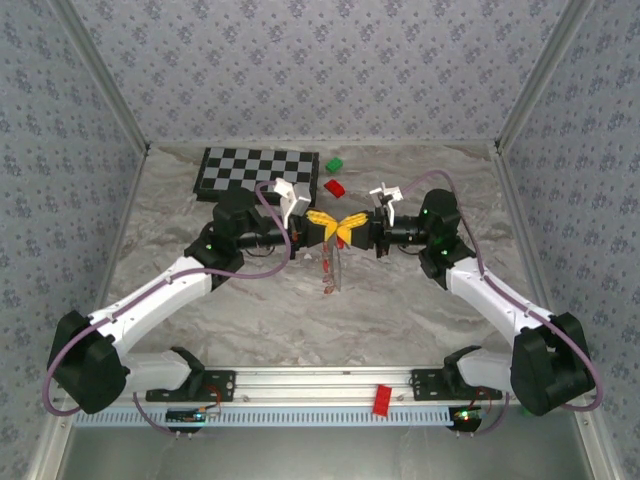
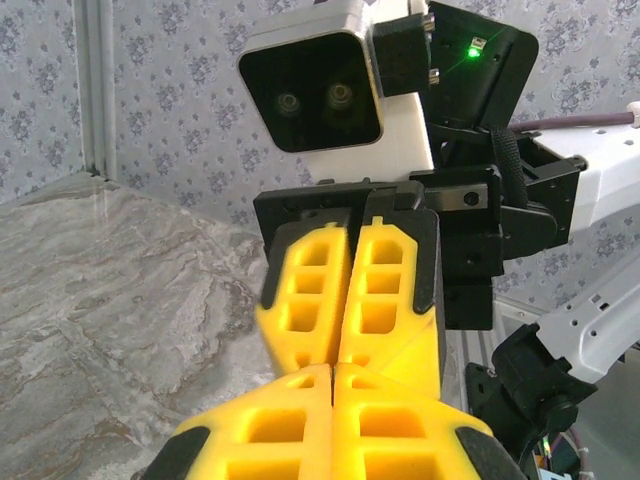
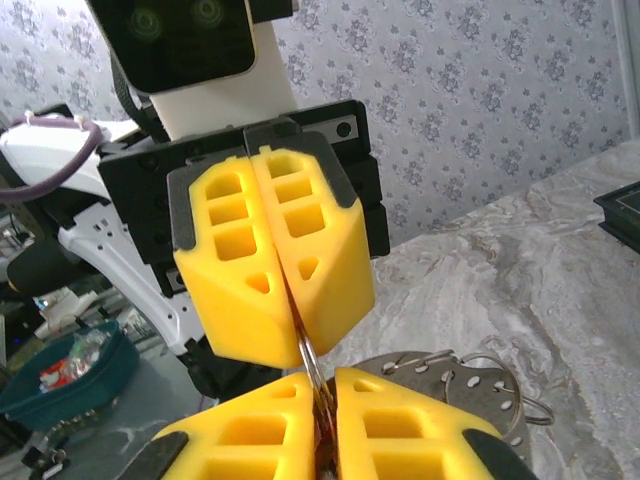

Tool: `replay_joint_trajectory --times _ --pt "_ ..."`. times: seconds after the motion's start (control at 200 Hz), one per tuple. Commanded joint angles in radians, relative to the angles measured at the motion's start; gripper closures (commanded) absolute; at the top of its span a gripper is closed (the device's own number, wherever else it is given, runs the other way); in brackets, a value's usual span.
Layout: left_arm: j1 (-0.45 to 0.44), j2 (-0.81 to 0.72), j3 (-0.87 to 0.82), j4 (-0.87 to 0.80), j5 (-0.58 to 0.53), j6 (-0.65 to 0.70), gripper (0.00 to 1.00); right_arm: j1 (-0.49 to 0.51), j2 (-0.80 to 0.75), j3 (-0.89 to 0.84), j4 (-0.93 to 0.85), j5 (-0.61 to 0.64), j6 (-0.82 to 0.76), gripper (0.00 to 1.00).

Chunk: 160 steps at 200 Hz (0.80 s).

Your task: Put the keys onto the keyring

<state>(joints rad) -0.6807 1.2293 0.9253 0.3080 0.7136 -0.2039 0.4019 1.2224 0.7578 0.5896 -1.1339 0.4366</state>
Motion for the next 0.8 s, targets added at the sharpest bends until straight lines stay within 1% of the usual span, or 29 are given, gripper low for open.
replay_joint_trajectory --times 0.0,0.05,0.255,0.39,0.475,0.53,0.655,0.72,0.795 --pt "-0.006 -0.033 0.025 0.019 0.026 0.019 1.00 0.005 0.002 0.035 -0.021 -0.018 -0.026 0.95" --pt "-0.007 -0.033 0.025 0.015 0.025 0.021 1.00 0.006 -0.001 0.034 -0.022 -0.018 -0.028 1.00" --pt "-0.007 -0.040 0.030 -0.037 -0.001 0.030 1.00 0.002 -0.020 0.036 -0.055 -0.022 -0.052 1.00" --pt "-0.007 -0.042 0.037 -0.087 -0.022 0.043 0.91 -0.002 -0.039 0.047 -0.115 -0.023 -0.094 1.00" --pt "-0.007 -0.040 0.041 -0.102 -0.023 0.046 0.90 -0.002 -0.046 0.053 -0.145 -0.024 -0.113 1.00" --pt "-0.007 -0.036 0.048 -0.117 -0.025 0.052 0.86 -0.002 -0.049 0.058 -0.164 -0.028 -0.126 1.00" --pt "-0.005 -0.029 0.060 -0.134 -0.019 0.055 0.85 0.001 -0.057 0.067 -0.224 -0.031 -0.166 1.00" --pt "-0.006 -0.025 0.067 -0.148 -0.016 0.060 0.77 0.001 -0.064 0.070 -0.255 -0.023 -0.189 1.00" --pt "-0.006 -0.024 0.071 -0.149 -0.014 0.062 0.76 0.003 -0.068 0.076 -0.283 -0.021 -0.212 1.00"
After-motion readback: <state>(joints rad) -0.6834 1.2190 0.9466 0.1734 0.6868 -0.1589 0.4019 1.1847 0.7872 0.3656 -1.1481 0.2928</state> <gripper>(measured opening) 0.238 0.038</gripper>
